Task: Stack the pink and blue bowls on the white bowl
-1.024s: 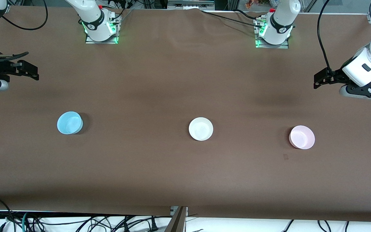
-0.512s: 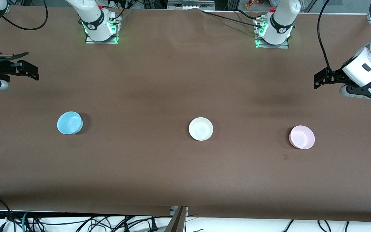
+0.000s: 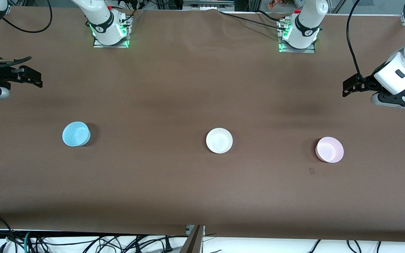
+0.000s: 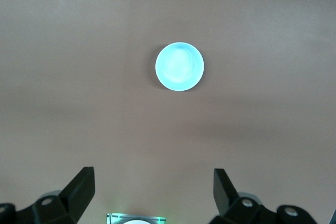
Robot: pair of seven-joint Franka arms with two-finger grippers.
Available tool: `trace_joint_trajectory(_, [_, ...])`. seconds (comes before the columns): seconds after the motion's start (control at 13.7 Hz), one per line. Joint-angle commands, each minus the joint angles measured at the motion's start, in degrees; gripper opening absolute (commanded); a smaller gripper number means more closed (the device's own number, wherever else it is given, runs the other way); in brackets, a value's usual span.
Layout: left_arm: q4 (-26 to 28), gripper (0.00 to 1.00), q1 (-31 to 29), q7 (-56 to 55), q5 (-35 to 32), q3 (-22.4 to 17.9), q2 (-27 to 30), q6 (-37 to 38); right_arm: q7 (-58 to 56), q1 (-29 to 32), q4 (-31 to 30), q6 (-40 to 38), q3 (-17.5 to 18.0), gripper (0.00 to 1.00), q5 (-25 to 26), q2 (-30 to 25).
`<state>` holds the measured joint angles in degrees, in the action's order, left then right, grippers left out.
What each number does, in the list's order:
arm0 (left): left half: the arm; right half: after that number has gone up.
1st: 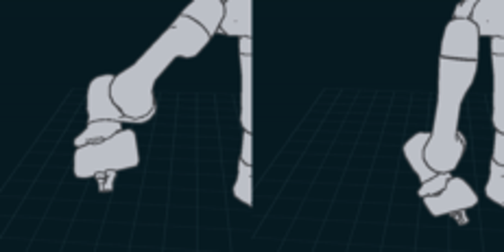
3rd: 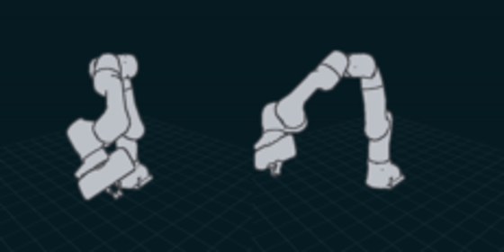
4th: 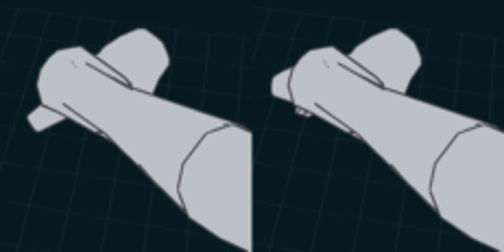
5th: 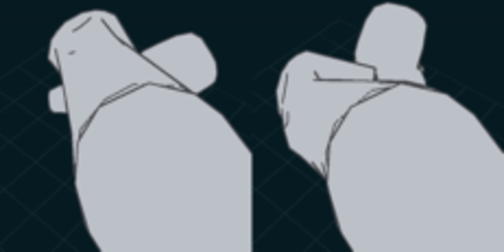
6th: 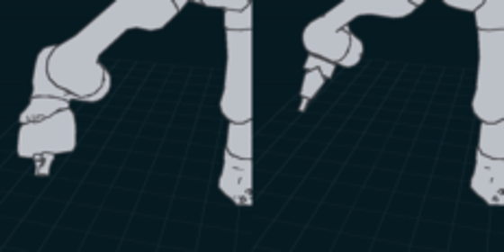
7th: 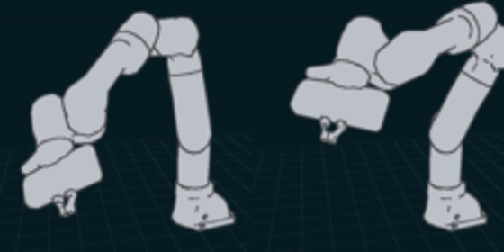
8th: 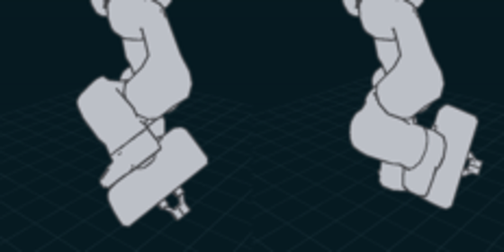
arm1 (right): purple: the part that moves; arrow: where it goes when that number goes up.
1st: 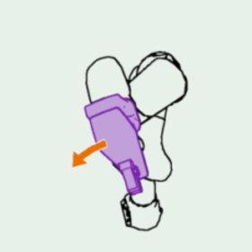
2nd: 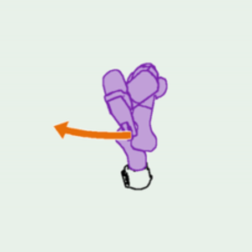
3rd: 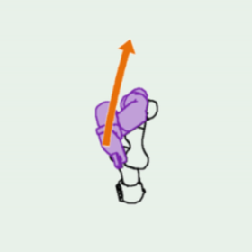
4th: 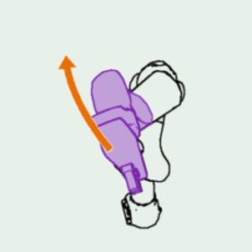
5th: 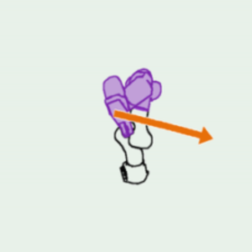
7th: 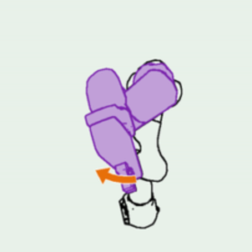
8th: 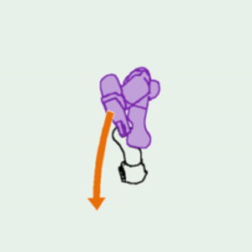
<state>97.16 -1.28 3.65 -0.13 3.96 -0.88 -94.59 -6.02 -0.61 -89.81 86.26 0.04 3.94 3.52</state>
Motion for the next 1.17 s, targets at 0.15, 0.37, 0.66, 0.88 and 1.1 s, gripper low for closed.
trace_joint_trajectory(0.15, [-1.89, 1.0, -0.13, -0.04, -0.49, 0.17, -0.7, 1.07, -1.1, 0.52, 1.75, -0.48, 0.22, 1.0, 0.28, 0.88])
trace_joint_trajectory(0.37, [-1.89, 1.0, -0.21, 0.13, -0.49, 0.09, -1.05, 1.07, -1.1, 0.52, 1.75, -0.48, 0.13, 1.0, 0.28, 0.88])
trace_joint_trajectory(0.66, [-1.97, 1.0, -0.74, 0.13, -0.49, 0.09, -1.4, 0.99, -1.1, 0.52, 1.75, -0.48, 0.22, 1.0, 0.28, 0.88])
trace_joint_trajectory(0.88, [-1.98, 1.0, -0.92, -0.22, -0.57, 0.17, -1.41, 1.16, -1.1, 0.52, 1.75, -0.48, 0.13, 1.0, 0.28, 0.88])
trace_joint_trajectory(1.1, [-2.85, 1.0, -1.01, 0.05, -0.4, 0.17, -2.98, 1.07, -1.1, 0.52, 1.75, -0.48, 0.13, 1.0, 0.28, 0.88])
